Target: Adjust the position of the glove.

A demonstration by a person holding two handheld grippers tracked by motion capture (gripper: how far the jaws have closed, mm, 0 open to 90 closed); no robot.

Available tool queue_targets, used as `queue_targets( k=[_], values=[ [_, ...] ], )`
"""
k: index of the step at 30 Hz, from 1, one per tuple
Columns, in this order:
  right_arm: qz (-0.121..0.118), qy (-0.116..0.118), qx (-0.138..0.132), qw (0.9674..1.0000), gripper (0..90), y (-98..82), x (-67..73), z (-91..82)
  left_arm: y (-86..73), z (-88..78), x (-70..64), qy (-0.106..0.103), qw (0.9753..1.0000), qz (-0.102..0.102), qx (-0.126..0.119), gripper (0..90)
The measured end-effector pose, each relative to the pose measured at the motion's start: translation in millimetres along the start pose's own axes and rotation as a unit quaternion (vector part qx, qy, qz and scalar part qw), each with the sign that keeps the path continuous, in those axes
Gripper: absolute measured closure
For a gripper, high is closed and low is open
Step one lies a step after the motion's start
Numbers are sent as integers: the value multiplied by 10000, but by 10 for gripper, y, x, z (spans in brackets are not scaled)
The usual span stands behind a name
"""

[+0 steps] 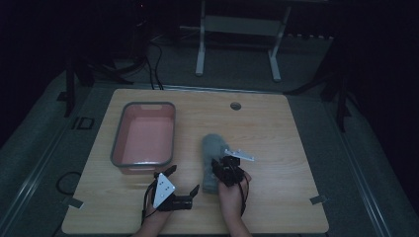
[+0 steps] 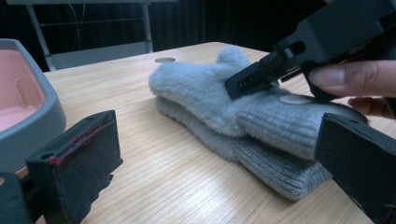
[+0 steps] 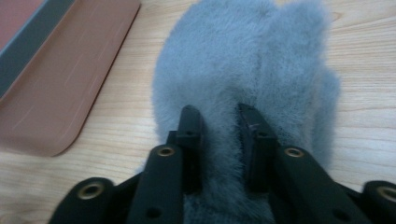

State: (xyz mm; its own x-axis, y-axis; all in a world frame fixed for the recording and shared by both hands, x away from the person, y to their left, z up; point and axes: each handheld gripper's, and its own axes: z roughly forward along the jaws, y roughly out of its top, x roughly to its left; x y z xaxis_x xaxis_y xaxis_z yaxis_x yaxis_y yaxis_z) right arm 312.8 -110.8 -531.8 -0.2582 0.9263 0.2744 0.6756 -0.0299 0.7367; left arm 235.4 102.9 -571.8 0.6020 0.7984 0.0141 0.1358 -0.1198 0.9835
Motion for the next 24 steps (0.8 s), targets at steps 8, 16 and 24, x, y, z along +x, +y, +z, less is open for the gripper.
queue_targets(
  k=[8,16,24],
  values=[
    [-544,256,-92,9981,485,138,-27,-130,5,10,16,-84,9999,-30,62,9],
    [-1241,488,-115,9910,151,449,-319,-302,12,12,59,-126,9992,-266,257,9],
    [-1643,886,32,9824,140,617,-413,-247,80,23,68,-390,9963,-572,517,9]
  ],
)
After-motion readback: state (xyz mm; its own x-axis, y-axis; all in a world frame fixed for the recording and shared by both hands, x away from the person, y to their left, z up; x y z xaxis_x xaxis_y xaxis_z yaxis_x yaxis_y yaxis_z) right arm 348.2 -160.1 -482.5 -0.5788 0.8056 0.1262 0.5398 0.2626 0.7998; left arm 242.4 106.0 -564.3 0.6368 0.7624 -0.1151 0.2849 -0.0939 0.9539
